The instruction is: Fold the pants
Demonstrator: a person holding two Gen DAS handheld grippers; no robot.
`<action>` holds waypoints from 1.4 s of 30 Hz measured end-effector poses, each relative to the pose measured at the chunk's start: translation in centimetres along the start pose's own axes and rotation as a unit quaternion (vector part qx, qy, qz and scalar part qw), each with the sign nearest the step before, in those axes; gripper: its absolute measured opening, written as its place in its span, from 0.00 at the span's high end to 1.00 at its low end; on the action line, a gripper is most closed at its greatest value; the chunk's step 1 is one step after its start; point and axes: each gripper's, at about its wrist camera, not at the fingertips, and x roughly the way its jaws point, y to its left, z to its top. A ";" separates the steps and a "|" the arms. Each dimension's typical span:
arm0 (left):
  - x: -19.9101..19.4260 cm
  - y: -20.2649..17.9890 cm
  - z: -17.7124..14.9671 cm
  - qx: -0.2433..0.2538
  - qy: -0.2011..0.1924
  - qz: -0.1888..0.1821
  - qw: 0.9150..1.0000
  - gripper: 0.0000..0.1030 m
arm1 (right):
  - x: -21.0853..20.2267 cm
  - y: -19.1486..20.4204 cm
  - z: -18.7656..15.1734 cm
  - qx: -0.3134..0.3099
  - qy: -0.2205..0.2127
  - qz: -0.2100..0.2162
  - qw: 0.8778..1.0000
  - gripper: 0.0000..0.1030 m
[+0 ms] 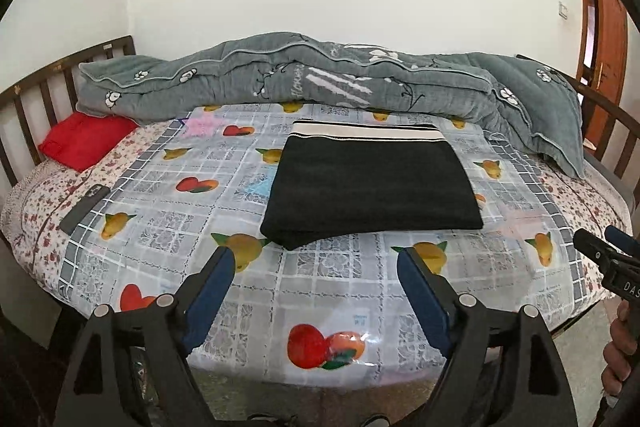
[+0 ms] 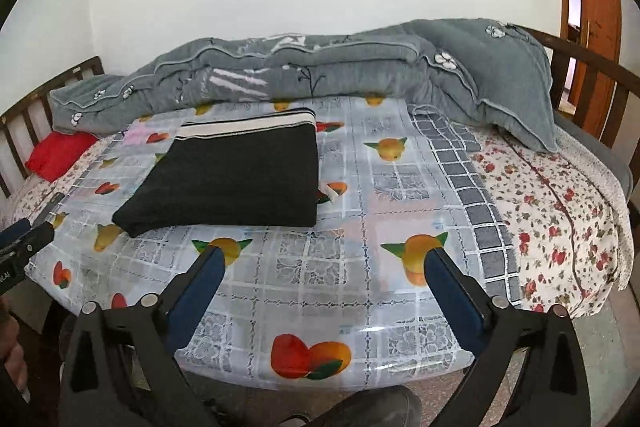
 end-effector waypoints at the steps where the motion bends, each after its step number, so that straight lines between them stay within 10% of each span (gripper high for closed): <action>1: -0.2 -0.1 0.0 0.000 0.000 0.000 1.000 0.20 | -0.3 0.0 0.0 0.001 -0.001 0.002 1.000 0.04; 42: -0.5 -0.2 -0.5 -0.011 -0.001 0.001 1.000 0.20 | -1.9 0.3 -0.5 -0.013 -0.011 -0.026 1.000 0.04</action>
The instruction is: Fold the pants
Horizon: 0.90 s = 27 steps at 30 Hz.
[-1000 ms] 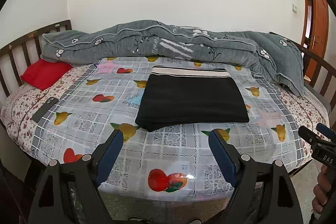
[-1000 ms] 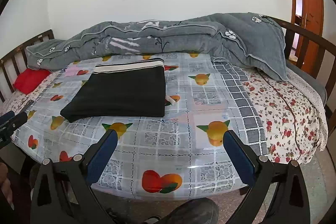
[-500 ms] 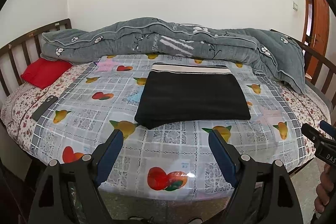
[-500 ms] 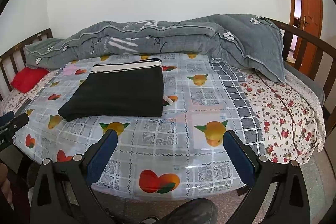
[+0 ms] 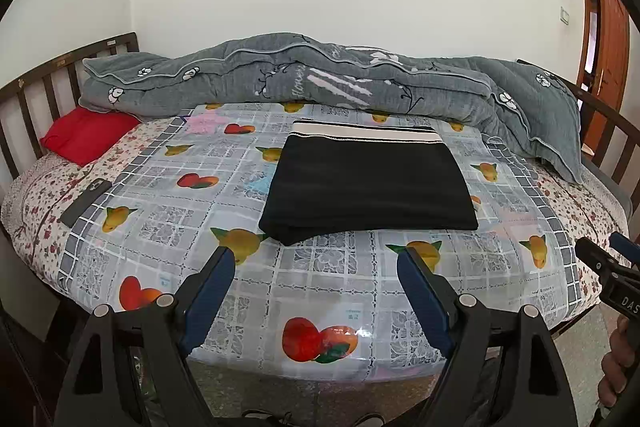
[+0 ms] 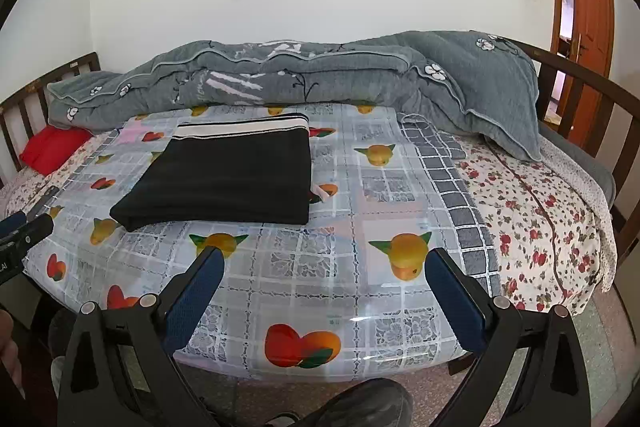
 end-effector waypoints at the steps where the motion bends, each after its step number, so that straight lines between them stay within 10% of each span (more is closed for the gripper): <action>1: 0.0 0.0 0.0 -0.001 0.000 0.000 1.000 0.20 | -0.1 0.0 0.0 0.000 -0.001 0.000 1.000 0.04; 27: -0.3 0.3 0.2 -0.003 -0.003 0.001 1.000 0.20 | -0.6 0.1 0.2 0.001 -0.005 0.000 1.000 0.04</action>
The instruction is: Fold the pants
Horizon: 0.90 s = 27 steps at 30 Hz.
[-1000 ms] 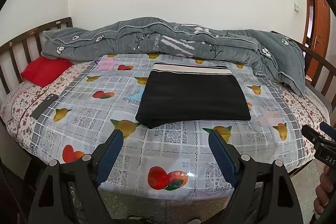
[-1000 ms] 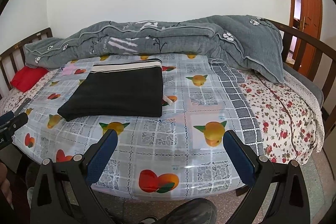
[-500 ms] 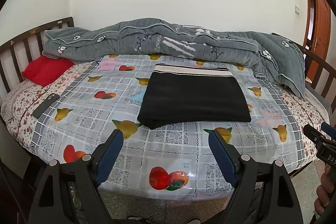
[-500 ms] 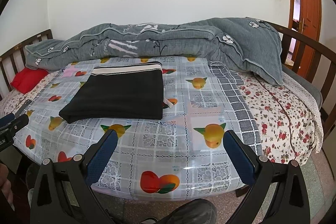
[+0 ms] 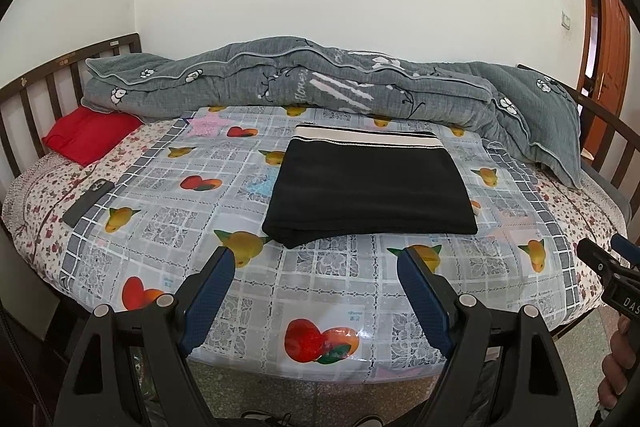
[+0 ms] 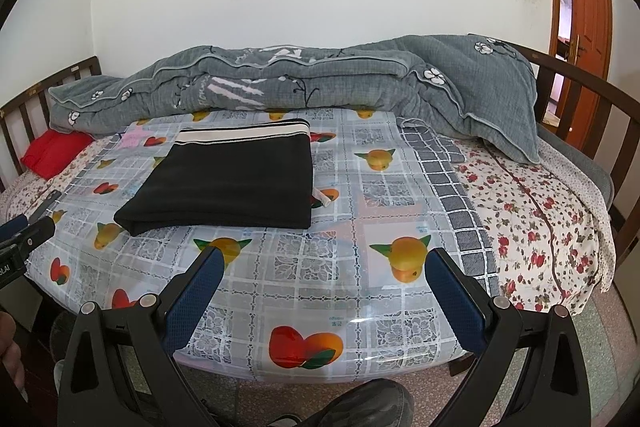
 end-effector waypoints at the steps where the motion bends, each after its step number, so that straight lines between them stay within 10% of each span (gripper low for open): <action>1: 0.0 0.0 0.0 0.000 0.000 0.000 1.000 0.20 | 0.0 0.1 0.1 0.000 0.000 0.000 1.000 0.04; 27: -1.4 -1.0 0.6 0.006 -0.011 0.005 1.000 0.20 | -1.5 0.3 0.5 0.002 -0.009 0.003 1.000 0.04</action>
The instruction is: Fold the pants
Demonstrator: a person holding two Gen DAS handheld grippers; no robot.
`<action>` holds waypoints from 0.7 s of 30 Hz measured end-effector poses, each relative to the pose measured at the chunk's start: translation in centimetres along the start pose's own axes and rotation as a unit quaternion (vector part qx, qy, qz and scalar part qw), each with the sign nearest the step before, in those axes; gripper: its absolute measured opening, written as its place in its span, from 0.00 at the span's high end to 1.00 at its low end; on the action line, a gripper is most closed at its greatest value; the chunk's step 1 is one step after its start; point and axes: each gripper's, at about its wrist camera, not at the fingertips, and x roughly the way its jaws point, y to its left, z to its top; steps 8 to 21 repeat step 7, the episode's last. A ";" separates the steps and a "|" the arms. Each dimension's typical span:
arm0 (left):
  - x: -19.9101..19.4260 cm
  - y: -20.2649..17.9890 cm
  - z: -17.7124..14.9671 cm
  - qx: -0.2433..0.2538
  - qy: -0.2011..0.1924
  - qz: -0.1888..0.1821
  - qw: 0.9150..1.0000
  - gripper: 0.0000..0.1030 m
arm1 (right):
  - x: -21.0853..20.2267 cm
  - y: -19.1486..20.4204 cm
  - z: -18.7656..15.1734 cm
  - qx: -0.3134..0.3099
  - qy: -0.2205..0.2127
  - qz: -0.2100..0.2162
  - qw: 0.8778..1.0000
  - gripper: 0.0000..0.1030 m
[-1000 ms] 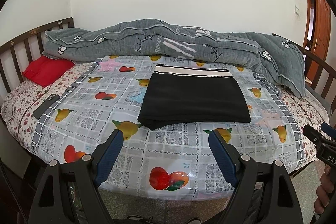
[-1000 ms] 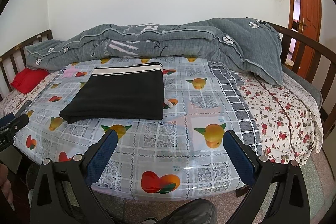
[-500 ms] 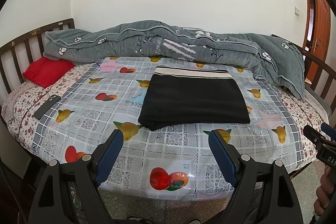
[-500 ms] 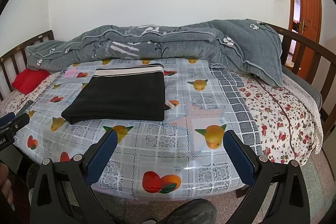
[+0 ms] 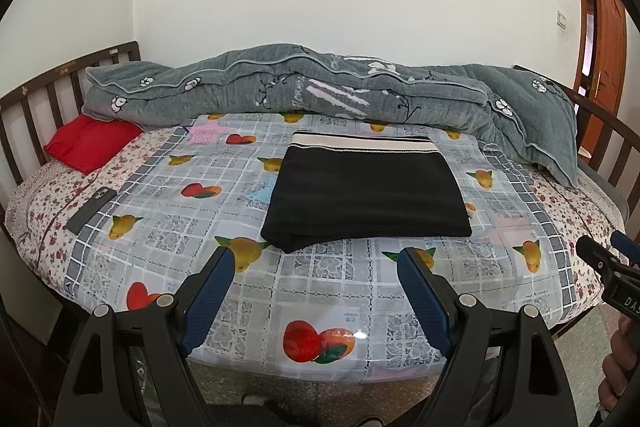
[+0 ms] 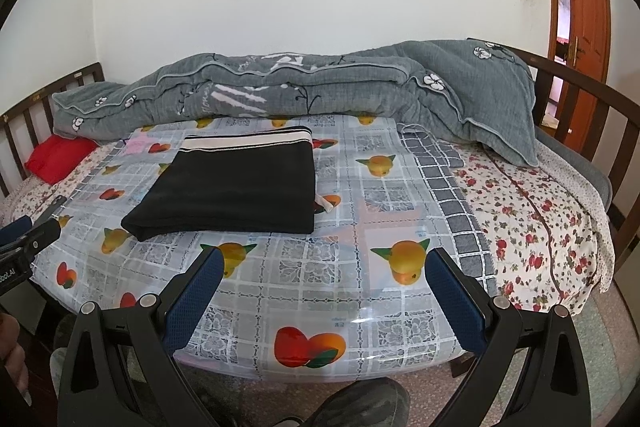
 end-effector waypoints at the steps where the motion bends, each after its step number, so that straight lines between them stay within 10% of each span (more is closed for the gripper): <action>1: -0.1 -0.1 0.0 0.001 -0.002 0.002 1.000 0.20 | -0.1 -0.1 0.0 0.000 -0.002 0.000 1.000 0.04; 21: 0.0 -0.6 0.2 0.005 -0.006 0.004 1.000 0.20 | -0.4 -0.3 0.2 0.004 -0.006 0.006 1.000 0.04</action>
